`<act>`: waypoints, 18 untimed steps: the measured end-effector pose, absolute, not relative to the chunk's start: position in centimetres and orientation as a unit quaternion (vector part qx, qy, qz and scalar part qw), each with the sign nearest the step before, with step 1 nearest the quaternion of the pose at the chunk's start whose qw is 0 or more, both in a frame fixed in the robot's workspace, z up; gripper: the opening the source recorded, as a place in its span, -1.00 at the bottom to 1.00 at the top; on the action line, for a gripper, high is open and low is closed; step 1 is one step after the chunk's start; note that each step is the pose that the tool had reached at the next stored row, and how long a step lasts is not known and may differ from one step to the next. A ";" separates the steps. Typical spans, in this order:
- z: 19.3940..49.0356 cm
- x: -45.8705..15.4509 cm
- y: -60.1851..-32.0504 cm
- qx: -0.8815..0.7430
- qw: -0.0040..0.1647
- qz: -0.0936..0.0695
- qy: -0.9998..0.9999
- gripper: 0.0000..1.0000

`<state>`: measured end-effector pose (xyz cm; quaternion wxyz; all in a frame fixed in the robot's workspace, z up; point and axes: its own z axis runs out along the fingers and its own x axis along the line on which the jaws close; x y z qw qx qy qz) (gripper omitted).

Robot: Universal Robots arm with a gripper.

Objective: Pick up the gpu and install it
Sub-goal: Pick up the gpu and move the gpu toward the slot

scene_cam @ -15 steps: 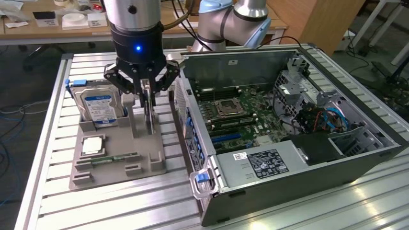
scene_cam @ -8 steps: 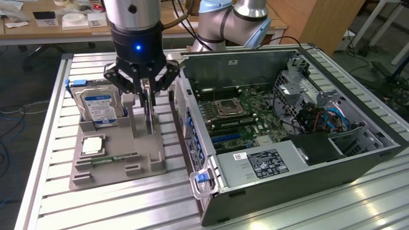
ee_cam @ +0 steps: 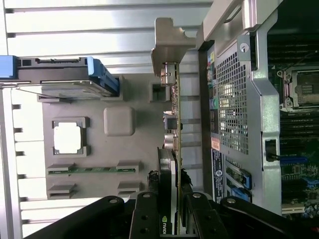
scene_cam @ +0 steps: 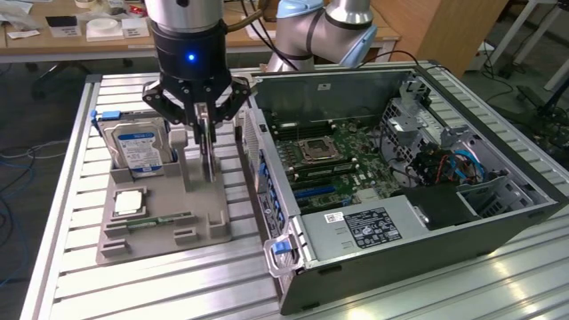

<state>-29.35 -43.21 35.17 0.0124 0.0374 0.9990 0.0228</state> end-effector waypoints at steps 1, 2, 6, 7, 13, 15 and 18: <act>35.3 -29.3 -43.2 0.037 0.012 0.023 0.999 -0.47; 35.5 -29.3 -43.2 0.037 0.012 0.023 0.999 -0.47; 37.8 -29.3 -43.2 0.037 0.012 0.023 0.999 -0.47; 38.1 -29.3 -43.2 0.037 0.012 0.023 0.999 -0.47; 39.2 -29.3 -43.2 0.037 0.012 0.023 0.999 -0.47; 39.5 -29.3 -43.2 0.037 0.012 0.023 0.999 -0.47; 39.9 -29.3 -43.2 0.037 0.012 0.023 0.999 -0.47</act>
